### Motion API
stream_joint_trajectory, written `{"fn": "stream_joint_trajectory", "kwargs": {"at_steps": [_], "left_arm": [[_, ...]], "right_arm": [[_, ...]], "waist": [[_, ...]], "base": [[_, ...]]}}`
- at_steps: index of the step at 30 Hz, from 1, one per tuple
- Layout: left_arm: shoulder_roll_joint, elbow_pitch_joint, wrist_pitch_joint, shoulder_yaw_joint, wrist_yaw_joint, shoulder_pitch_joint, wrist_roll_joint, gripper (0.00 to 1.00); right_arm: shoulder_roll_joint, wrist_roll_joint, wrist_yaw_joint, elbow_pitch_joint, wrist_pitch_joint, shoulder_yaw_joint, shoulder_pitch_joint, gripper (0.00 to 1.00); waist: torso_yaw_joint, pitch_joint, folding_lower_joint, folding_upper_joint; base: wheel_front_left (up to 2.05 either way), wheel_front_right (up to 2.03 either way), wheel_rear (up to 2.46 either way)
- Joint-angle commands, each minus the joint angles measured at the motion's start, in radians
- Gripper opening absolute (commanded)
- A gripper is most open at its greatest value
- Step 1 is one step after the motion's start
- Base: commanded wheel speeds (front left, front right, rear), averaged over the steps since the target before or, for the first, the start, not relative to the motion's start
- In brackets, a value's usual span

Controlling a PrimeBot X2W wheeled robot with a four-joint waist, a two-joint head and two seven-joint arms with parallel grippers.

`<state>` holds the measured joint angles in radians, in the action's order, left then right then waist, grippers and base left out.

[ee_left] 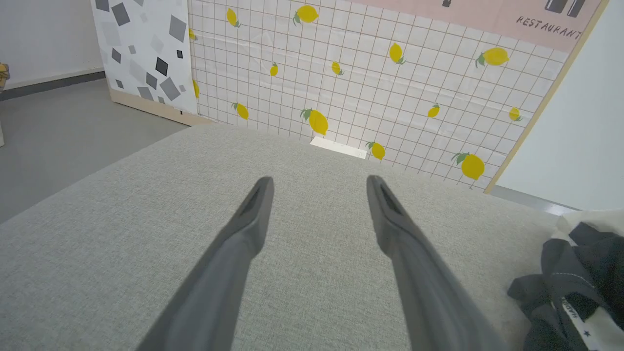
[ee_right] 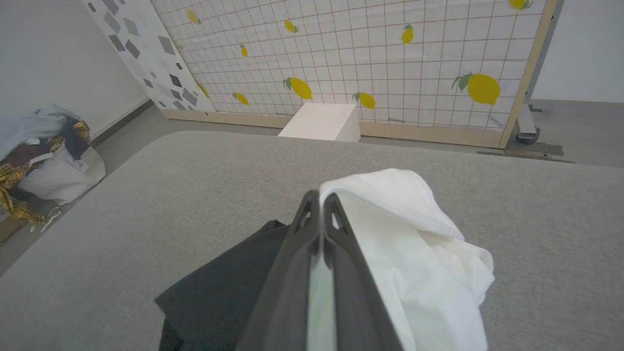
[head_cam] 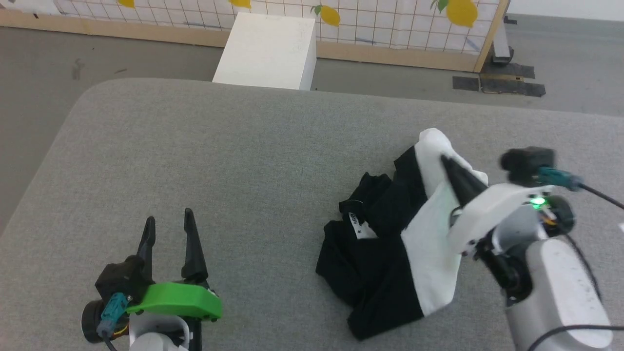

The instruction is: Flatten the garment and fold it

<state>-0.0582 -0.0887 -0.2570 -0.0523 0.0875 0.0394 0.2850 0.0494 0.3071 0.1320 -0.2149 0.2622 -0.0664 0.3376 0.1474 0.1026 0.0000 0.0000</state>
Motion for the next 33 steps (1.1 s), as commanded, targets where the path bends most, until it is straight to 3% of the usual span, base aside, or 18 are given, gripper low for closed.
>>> {"fn": "stream_joint_trajectory", "kwargs": {"at_steps": [1, 9, 13, 17, 18, 19, 20, 23, 28, 33], "left_arm": [[0.005, -0.004, -0.005, 0.005, -0.01, -0.019, -0.006, 1.0], [0.007, -0.019, -0.005, 0.023, -0.036, -0.036, -0.016, 1.0], [0.008, -0.024, -0.005, 0.018, -0.042, -0.04, -0.014, 1.0], [0.008, -0.028, -0.005, 0.007, -0.042, -0.04, -0.009, 1.0], [0.008, -0.029, -0.005, 0.005, -0.042, -0.039, -0.008, 1.0], [0.008, -0.029, -0.005, 0.003, -0.041, -0.038, -0.008, 1.0], [0.008, -0.03, -0.005, 0.001, -0.042, -0.036, -0.009, 1.0], [0.008, -0.031, -0.005, -0.005, -0.043, -0.023, -0.008, 1.0], [0.008, -0.035, -0.005, -0.032, -0.049, -0.001, -0.003, 1.0], [0.008, -0.056, -0.005, -0.137, -0.079, 0.066, 0.006, 1.0]], "right_arm": [[0.001, -0.024, -0.001, 0.021, -0.04, 0.031, -0.013, 0.0], [0.001, -0.153, -0.001, 0.174, -0.144, 0.341, -0.182, 0.0], [0.001, -0.169, -0.001, 0.179, -0.103, 0.523, -0.286, 0.0], [0.001, -0.177, -0.001, 0.083, 0.017, 0.613, -0.358, 0.0], [0.001, -0.182, -0.001, 0.063, 0.047, 0.611, -0.37, 0.21], [0.001, -0.183, -0.001, 0.05, 0.069, 0.608, -0.376, 0.56], [0.001, -0.183, -0.001, 0.048, 0.079, 0.602, -0.379, 1.0], [0.001, -0.179, -0.001, 0.079, 0.039, 0.587, -0.372, 1.0], [0.001, -0.235, -0.001, 0.202, -0.16, 0.576, -0.351, 1.0], [0.001, -0.252, -0.001, 0.302, -0.261, 0.442, -0.372, 1.0]], "waist": [[-0.023, -0.022, 0.0, 0.0], [-0.1, -0.072, 0.0, 0.0], [-0.142, -0.079, 0.0, 0.0], [-0.184, -0.079, 0.0, 0.0], [-0.191, -0.078, 0.0, 0.0], [-0.202, -0.076, 0.0, 0.0], [-0.209, -0.074, 0.0, 0.0], [-0.228, -0.063, 0.0, 0.0], [-0.245, -0.051, 0.0, 0.0], [-0.264, -0.032, 0.0, 0.0]], "base": [[0.0, 0.0, 0.0], [0.0, 0.0, 0.0], [0.0, 0.0, 0.0], [0.0, 0.0, 0.0], [0.0, 0.0, 0.0], [0.0, 0.0, 0.0], [0.0, 0.0, 0.0], [0.0, 0.0, 0.0], [0.0, 0.0, 0.0], [0.0, 0.0, 0.0]]}}
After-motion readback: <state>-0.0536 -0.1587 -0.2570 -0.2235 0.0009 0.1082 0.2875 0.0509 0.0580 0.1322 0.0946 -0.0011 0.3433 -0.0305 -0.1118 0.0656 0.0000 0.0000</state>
